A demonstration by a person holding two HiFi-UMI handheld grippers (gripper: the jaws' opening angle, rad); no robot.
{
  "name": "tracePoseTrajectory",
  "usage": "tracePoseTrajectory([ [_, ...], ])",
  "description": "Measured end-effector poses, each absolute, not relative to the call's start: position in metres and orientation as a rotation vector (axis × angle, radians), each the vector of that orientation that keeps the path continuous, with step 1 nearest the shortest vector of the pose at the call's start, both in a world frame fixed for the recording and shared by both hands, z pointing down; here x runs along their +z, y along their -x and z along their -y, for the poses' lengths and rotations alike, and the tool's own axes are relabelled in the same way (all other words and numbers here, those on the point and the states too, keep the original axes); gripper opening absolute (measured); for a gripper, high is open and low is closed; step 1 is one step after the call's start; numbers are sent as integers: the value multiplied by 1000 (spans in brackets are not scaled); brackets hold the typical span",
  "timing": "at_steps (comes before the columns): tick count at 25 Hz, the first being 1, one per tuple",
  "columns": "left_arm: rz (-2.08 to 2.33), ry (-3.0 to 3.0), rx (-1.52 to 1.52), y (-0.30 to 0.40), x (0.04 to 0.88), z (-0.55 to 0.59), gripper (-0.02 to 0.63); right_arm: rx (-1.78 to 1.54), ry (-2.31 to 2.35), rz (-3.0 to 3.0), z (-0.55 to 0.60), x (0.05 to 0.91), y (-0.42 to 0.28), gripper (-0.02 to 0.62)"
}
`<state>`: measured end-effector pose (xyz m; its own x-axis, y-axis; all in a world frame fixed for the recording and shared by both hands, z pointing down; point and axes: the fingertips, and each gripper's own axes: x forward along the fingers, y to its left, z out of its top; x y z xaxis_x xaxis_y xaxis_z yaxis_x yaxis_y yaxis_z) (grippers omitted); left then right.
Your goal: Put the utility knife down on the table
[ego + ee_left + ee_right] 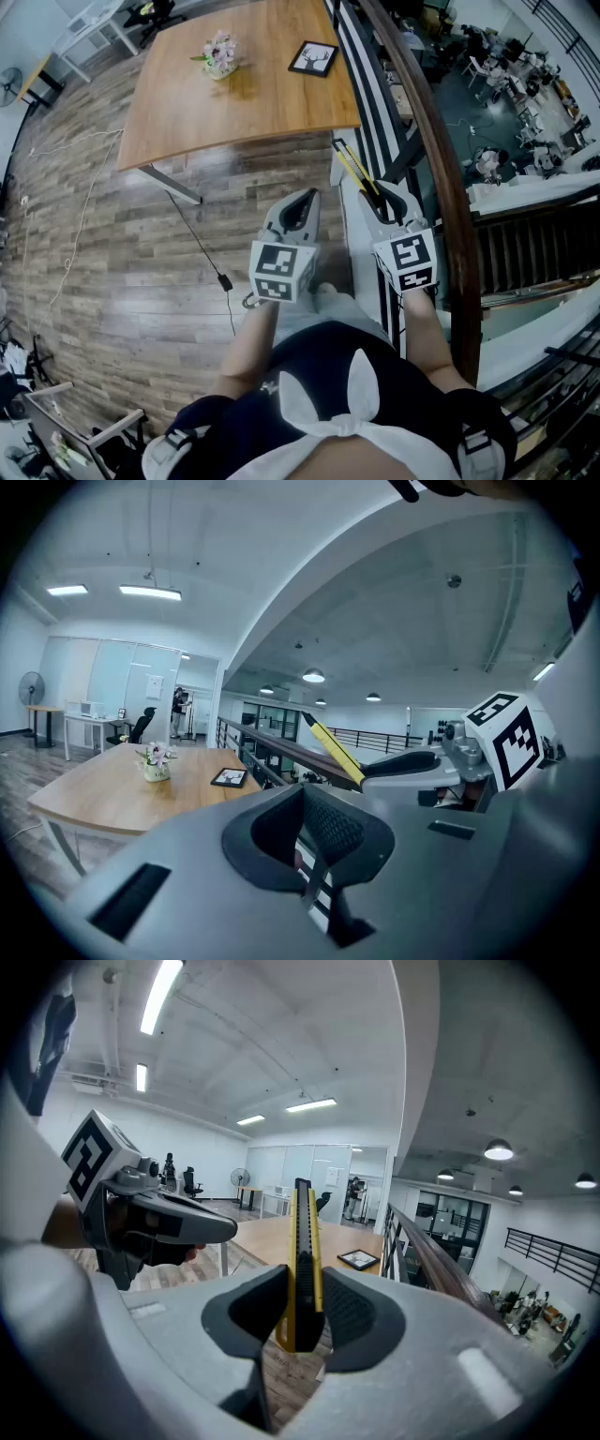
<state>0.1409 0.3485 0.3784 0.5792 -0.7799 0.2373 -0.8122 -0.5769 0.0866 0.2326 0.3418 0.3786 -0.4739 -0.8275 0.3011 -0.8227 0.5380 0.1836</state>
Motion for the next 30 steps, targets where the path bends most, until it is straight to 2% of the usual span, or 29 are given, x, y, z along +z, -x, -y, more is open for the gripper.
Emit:
tracePoseTrajectory([
  [10, 1278, -2658, 306, -171, 387, -349, 17, 42, -1365, 2449, -344, 385, -249, 115],
  [17, 1285, -2626, 284, -158, 392, -325, 17, 43, -1347, 2454, -319, 386, -240, 115],
  [30, 1280, -2603, 255, -110, 393, -176, 17, 51, -1345, 2427, -176, 385, -199, 115],
])
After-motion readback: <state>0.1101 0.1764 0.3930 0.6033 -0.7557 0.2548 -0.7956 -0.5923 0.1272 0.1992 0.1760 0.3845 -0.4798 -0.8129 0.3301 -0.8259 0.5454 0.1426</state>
